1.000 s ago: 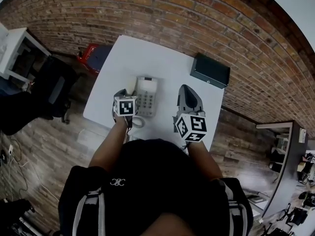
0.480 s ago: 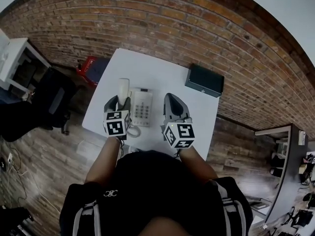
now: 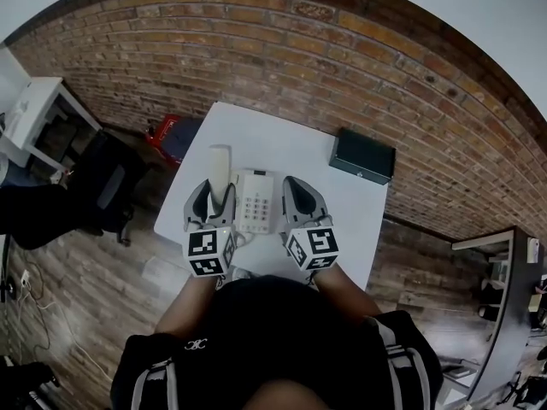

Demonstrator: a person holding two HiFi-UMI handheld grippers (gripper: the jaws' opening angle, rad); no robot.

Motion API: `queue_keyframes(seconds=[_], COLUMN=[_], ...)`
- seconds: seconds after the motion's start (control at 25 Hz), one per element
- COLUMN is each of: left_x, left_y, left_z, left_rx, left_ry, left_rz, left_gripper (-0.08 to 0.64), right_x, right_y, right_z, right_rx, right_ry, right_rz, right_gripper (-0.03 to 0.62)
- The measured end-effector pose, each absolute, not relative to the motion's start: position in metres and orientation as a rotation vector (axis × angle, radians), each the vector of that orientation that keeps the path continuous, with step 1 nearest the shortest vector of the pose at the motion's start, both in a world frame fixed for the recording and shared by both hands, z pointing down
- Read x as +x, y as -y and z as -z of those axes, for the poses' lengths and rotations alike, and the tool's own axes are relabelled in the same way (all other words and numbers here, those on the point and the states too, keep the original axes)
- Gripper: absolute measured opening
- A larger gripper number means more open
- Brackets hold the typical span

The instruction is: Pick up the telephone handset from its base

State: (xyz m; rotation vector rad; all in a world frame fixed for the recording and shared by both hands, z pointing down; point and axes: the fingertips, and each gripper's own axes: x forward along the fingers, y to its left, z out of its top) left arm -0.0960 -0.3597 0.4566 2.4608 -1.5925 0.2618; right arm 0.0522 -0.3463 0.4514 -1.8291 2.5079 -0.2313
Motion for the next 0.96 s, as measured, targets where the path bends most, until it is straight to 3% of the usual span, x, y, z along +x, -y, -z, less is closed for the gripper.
queue_keyframes(seconds=[0.96], left_x=[-0.089], left_y=[0.362], left_z=[-0.468], left_rx=[2.422], left_ry=[1.574], left_rz=[-0.275], left_gripper=[0.204], right_x=[0.065], right_y=[0.352], right_z=[-0.449], right_rx=[-1.818], right_ry=[-2.463], right_rz=[0.243], right_gripper=[-0.002])
